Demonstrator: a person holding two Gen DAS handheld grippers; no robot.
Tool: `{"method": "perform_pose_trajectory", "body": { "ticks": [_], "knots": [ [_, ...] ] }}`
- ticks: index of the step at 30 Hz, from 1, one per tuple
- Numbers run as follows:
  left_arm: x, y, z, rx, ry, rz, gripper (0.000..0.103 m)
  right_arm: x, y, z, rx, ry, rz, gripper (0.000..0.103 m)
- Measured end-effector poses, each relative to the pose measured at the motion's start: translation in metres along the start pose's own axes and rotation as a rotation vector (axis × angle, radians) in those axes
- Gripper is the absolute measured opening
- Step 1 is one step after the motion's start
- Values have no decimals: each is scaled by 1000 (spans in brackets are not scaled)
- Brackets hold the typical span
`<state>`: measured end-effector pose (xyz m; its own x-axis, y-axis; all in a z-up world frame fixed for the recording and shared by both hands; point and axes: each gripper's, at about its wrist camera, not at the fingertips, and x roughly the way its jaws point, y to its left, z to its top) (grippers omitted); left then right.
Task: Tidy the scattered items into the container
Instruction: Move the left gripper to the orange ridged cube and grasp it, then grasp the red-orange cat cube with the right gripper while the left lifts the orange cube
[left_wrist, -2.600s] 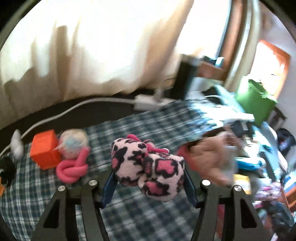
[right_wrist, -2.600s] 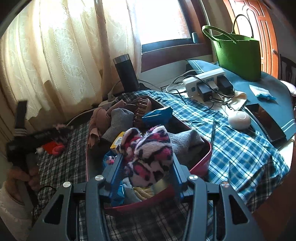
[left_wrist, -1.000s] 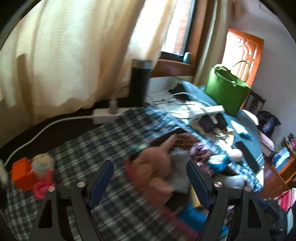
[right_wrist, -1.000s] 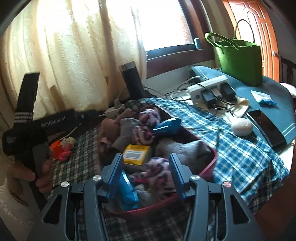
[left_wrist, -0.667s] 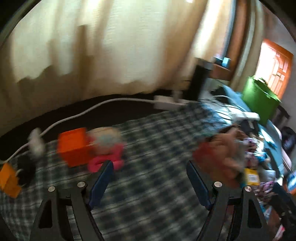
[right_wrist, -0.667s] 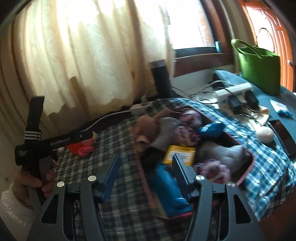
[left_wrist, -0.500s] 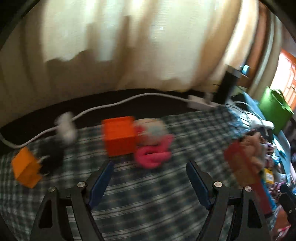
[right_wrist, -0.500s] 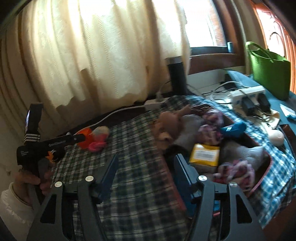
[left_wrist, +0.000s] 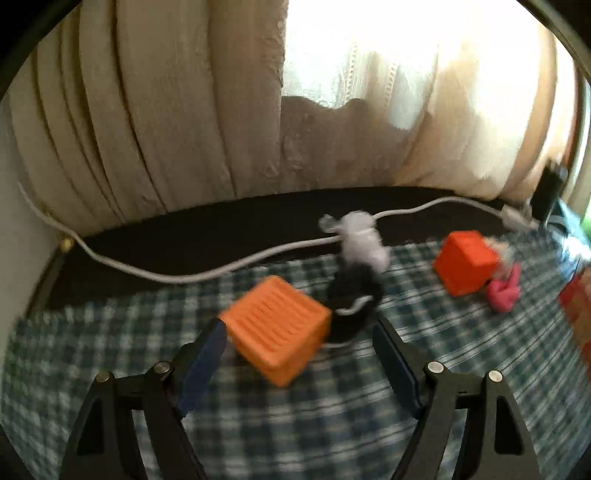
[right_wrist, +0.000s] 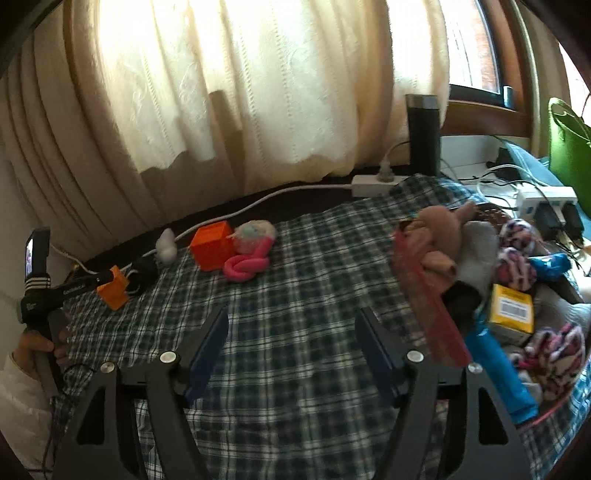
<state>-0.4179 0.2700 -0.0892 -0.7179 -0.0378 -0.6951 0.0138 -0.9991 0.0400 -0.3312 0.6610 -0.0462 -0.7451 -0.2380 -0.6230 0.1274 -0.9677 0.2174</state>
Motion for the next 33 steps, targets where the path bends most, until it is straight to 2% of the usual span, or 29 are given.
{"method": "perform_pose_trajectory", "body": {
  "ticks": [5, 8, 11, 18, 19, 20, 27, 33],
  "knots": [
    [18, 0, -8, 127, 10, 6, 83, 13, 13, 2, -26, 26, 3, 75],
    [32, -1, -9, 138, 35, 35, 83, 19, 23, 3, -55, 34, 1, 75],
    [43, 4, -10, 124, 50, 43, 83, 26, 30, 6, -75, 46, 3, 75],
    [46, 17, -9, 56, 30, -2, 82, 47, 45, 15, -96, 82, 24, 75],
    [45, 17, -9, 52, 26, -12, 78, 51, 48, 17, -102, 87, 30, 75],
    [44, 17, -9, 47, 22, -21, 68, 54, 51, 19, -108, 93, 36, 75],
    [36, 19, -8, 9, 0, -55, 65, 83, 72, 41, -118, 132, 94, 75],
    [14, 25, 1, -38, -72, -89, 58, 121, 99, 63, -131, 166, 176, 75]
  ]
}}
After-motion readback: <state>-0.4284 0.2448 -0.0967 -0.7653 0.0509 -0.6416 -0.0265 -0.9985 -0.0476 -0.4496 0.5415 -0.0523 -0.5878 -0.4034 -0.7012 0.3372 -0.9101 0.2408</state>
